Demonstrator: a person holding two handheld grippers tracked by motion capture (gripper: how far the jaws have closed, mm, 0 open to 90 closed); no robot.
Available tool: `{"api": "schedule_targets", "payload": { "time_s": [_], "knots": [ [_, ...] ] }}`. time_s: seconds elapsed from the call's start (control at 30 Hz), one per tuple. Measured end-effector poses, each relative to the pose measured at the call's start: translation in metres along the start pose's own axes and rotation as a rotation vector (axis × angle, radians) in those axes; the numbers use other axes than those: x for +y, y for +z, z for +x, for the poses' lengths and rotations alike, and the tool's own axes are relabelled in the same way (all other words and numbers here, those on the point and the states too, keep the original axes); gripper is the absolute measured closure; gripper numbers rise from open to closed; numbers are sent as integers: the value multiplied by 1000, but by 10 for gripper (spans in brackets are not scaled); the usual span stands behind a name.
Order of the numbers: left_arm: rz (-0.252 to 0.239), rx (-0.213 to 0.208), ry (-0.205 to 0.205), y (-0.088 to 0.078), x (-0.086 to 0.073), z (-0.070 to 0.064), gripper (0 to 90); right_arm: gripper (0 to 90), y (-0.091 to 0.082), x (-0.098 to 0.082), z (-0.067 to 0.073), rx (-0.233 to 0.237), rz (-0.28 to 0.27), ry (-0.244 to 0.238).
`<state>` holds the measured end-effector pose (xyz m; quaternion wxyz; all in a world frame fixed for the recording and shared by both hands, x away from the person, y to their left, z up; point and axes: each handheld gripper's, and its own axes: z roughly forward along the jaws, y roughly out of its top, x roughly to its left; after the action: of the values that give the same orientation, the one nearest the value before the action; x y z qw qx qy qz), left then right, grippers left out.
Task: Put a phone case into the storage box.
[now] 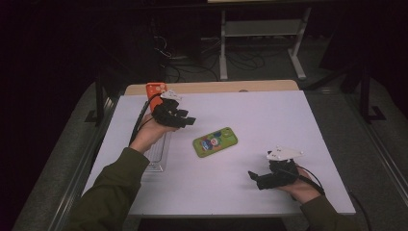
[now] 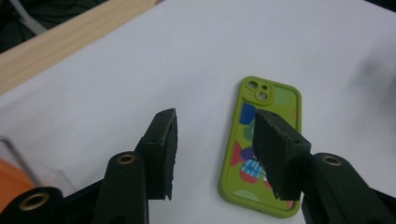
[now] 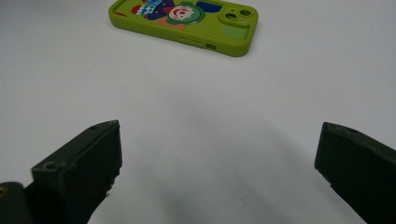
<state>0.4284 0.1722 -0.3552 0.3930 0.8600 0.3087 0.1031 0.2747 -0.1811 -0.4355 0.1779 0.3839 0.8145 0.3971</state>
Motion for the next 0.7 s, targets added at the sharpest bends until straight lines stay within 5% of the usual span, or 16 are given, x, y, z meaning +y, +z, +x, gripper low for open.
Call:
{"api": "schedule_targets", "payload": {
  "time_s": [0.47,0.7],
  "knots": [
    [113,-105,50,30,1,-15,405,2,1,0,0,3,3,0],
    [222,-142,130,46,6,-23,286,2,0,0,0,5,5,2]
  ]
}}
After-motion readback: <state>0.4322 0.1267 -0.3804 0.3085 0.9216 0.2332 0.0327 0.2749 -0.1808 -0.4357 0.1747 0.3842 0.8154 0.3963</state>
